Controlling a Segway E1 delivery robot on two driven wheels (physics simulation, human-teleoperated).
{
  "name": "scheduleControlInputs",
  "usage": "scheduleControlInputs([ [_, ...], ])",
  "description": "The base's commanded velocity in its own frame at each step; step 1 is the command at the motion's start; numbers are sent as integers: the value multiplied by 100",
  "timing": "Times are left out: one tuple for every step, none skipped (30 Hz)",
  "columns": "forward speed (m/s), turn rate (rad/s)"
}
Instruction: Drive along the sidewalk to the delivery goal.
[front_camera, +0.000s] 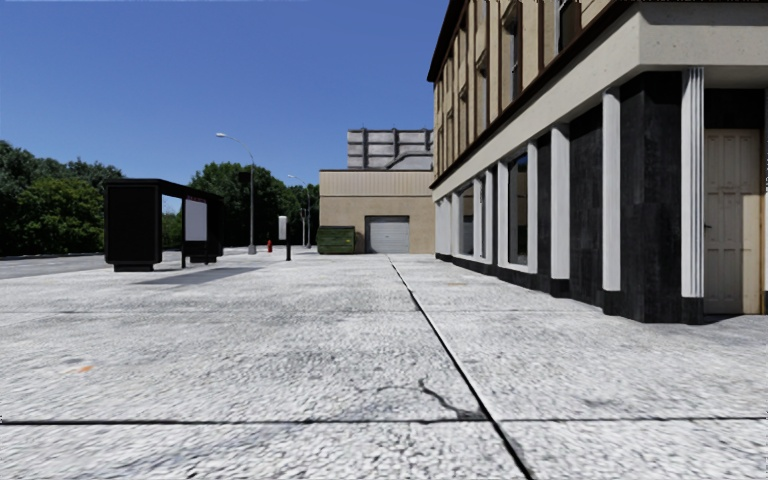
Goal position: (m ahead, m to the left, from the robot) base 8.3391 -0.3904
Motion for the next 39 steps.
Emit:
scheduleControlInputs([
  [152,0],
  [152,0],
  [152,0],
  [152,0],
  [152,0],
  [152,0],
  [152,0],
  [152,0],
  [152,0],
  [152,0],
  [152,0],
  [152,0],
  [200,0],
  [200,0],
  [200,0],
  [200,0],
  [200,0],
  [200,0],
  [200,-8],
  [200,-8],
  [200,-18],
  [200,-22],
  [200,-22],
  [200,-22],
  [200,-22],
  [200,-22],
  [200,-22],
  [200,-22],
  [200,-22],
  [200,-22],
  [200,-22],
  [200,-22],
  [200,-22],
  [200,-22],
  [200,-22],
  [200,-22],
  [200,-22],
  [200,-22],
  [200,-23],
])
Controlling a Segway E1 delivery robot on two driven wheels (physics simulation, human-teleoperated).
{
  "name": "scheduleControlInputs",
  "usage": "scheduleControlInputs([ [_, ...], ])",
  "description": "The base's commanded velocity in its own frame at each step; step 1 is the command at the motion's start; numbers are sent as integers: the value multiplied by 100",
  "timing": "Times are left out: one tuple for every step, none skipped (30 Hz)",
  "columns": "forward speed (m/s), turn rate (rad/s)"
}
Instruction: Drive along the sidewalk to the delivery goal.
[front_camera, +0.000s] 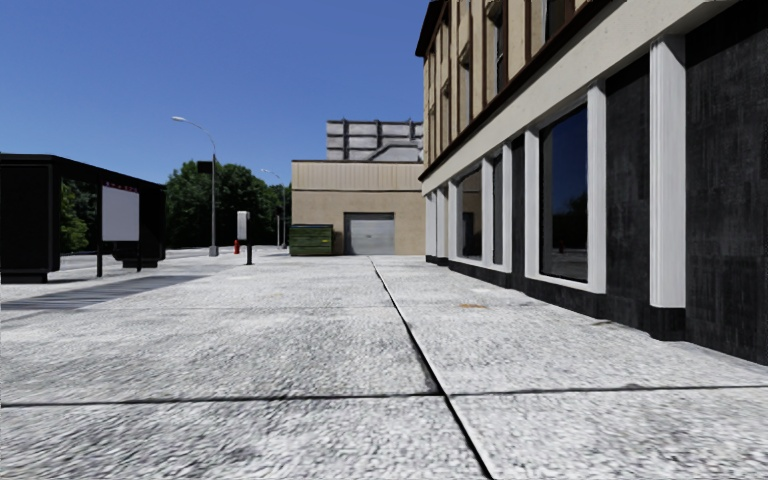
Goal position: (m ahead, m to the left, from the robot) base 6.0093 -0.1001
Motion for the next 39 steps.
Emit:
scheduleControlInputs([
  [200,-23],
  [200,-26],
  [200,-27],
  [200,-28],
  [200,-28],
  [200,-28],
  [200,-28],
  [200,-28],
  [200,-28],
  [200,-28],
  [200,-28],
  [200,-28],
  [200,-28],
  [200,-28],
  [200,-27],
  [200,-27],
  [200,0],
  [200,0],
  [200,0],
  [200,0],
  [200,0],
  [200,0],
  [200,0],
  [200,0],
  [200,0],
  [200,0],
  [200,0],
  [200,0],
  [200,0],
  [200,0],
  [200,0],
  [200,0],
  [200,0],
  [200,0],
  [200,0],
  [200,0],
  [200,0],
  [200,0],
  [200,0],
])
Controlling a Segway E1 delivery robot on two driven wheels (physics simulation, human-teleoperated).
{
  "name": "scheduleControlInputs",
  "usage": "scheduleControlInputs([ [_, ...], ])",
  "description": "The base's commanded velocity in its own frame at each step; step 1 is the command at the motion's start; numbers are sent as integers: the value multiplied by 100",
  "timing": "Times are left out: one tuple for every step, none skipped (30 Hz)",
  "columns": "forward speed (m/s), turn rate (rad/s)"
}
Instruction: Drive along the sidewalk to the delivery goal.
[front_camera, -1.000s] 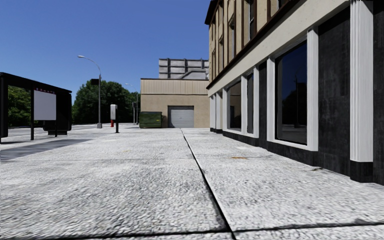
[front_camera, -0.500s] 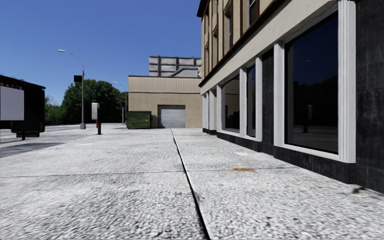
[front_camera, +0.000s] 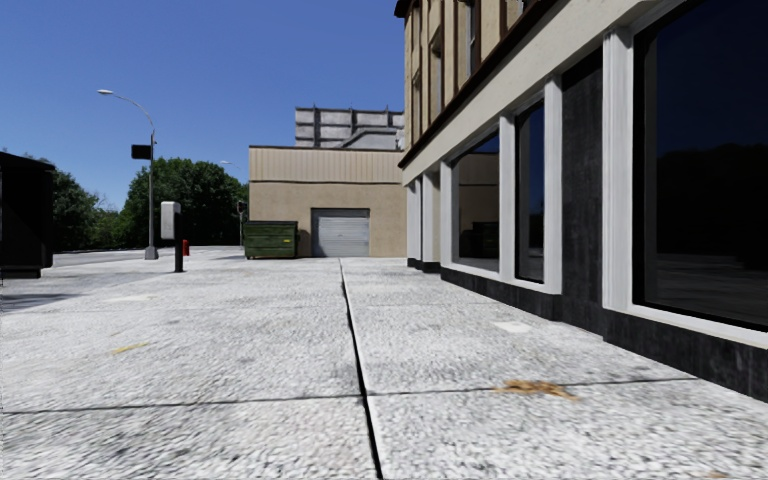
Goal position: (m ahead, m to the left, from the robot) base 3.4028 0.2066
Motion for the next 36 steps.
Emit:
scheduleControlInputs([
  [200,0],
  [200,0],
  [200,0],
  [200,0],
  [200,0],
  [200,0],
  [200,0],
  [200,0],
  [200,0],
  [200,0],
  [200,0],
  [200,0],
  [200,0],
  [200,0],
  [200,0],
  [200,0],
  [200,1],
  [200,6],
  [200,6],
  [200,12],
  [200,16],
  [200,16],
  [200,18],
  [200,25],
  [200,31],
  [200,31],
  [200,32],
  [200,33],
  [200,33],
  [200,33],
  [200,33],
  [195,33],
  [195,33],
  [185,34],
  [171,38],
  [160,43],
])
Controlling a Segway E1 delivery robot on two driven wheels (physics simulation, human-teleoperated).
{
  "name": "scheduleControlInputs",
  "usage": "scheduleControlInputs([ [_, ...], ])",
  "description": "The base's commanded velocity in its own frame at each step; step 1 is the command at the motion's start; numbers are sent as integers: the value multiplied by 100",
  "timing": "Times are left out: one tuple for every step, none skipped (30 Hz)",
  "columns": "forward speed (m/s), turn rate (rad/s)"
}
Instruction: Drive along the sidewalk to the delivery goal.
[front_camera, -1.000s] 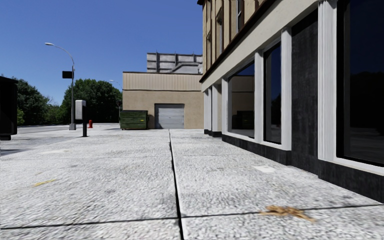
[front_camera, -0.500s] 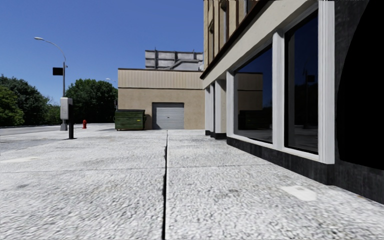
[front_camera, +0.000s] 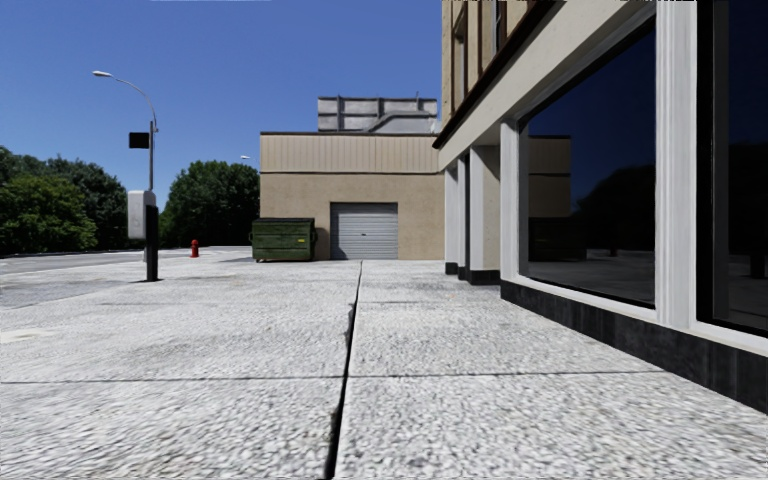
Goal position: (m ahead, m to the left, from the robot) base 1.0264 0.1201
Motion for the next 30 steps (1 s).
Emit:
scheduleControlInputs([
  [160,43],
  [146,46],
  [137,46],
  [132,47],
  [132,47],
  [124,47],
  [116,47],
  [116,47],
  [102,33],
  [77,0],
  [40,0],
  [40,0],
  [4,0],
  [0,0],
  [0,0],
  [0,0],
  [0,0],
  [0,0],
  [0,0],
  [0,0],
  [0,0],
  [0,0],
  [0,0],
  [0,0],
  [0,0],
  [0,0],
  [0,0],
  [0,0],
  [0,0],
  [0,0],
])
